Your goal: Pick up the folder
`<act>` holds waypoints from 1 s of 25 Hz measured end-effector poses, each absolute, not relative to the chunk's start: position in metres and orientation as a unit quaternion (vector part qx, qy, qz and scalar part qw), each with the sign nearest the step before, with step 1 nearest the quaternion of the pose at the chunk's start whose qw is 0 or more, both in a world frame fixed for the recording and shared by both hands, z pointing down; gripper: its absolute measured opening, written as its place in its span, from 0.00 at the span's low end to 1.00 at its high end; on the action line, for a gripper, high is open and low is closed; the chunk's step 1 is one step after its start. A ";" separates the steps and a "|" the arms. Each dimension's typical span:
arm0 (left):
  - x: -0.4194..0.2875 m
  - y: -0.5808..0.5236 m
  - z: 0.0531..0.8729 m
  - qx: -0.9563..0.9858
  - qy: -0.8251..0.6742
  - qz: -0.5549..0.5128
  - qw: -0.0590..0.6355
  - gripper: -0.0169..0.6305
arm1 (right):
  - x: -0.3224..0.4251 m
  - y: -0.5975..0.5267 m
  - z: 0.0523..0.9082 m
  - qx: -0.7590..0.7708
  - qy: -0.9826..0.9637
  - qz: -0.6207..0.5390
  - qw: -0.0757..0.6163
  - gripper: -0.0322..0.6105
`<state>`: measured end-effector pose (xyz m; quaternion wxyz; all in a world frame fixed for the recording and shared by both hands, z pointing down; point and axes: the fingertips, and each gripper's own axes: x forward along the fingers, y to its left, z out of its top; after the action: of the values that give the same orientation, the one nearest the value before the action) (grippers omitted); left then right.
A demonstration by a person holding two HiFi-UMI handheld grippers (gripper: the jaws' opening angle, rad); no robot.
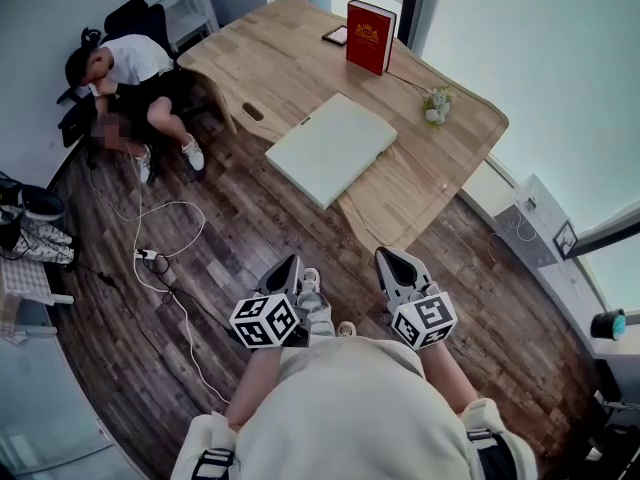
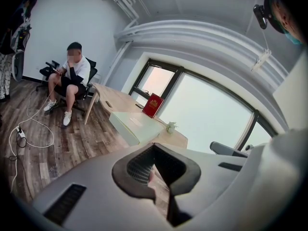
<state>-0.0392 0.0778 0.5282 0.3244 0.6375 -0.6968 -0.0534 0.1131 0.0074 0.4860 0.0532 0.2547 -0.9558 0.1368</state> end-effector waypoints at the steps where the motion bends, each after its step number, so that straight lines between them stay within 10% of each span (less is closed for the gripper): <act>1: -0.043 0.073 0.529 0.637 -0.697 -0.054 0.325 0.06 | 0.111 0.003 0.486 0.256 -0.955 0.136 0.054 0.08; 25: -0.127 -0.030 0.538 0.650 -0.663 -0.062 0.366 0.06 | 0.030 -0.099 0.465 0.275 -0.952 0.122 0.061 0.08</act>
<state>-0.1271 -0.0299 0.5379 0.3660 0.6499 -0.6632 -0.0622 0.0301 -0.0988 0.4654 0.0607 0.2746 -0.9518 0.1223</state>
